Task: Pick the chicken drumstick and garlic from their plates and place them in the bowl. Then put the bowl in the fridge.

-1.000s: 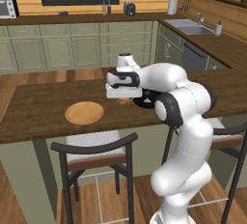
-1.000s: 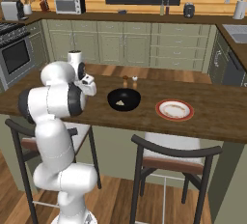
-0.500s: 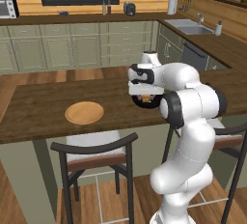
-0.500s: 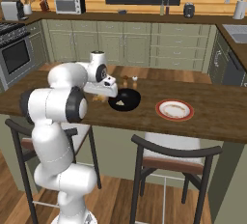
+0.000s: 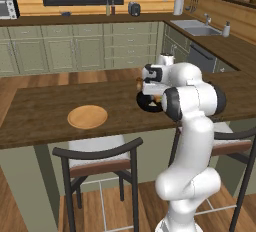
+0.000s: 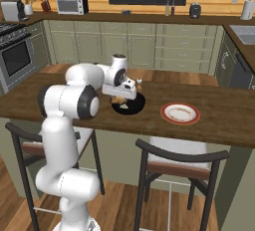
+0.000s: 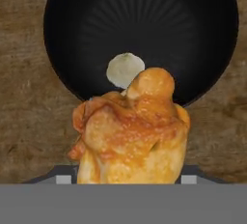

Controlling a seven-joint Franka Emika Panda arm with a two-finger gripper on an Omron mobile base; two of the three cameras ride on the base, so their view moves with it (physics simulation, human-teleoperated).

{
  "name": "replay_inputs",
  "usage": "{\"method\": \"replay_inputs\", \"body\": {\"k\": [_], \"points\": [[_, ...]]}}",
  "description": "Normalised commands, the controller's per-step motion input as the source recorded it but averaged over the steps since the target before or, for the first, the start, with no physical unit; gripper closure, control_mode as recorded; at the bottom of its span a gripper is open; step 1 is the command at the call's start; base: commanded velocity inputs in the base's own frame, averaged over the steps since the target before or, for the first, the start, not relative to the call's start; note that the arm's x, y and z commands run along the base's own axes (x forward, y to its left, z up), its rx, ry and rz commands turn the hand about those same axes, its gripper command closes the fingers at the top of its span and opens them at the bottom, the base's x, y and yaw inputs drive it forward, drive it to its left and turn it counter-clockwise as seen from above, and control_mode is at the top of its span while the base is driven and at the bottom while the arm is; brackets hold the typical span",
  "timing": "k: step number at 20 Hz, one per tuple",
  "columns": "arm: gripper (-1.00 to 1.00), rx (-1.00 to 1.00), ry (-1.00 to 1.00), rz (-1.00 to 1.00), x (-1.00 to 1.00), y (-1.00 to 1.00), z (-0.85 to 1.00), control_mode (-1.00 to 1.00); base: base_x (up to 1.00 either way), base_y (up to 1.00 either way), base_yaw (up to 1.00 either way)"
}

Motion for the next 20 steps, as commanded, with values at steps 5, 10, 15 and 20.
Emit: {"method": "replay_inputs", "body": {"k": [5,10,15,20], "points": [[1.0,0.01,0.0,0.06,0.93,-0.17,-0.32,-1.0,0.0,0.0,0.0],[1.0,0.0,0.0,0.01,0.63,0.0,-0.46,-1.0,0.0,0.0,0.0],[1.0,0.0,0.0,0.0,0.3,0.01,-0.58,-1.0,0.0,0.0,0.0],[-1.0,0.0,0.0,0.0,-0.07,0.14,-0.3,-1.0,0.0,0.0,0.0]]}}
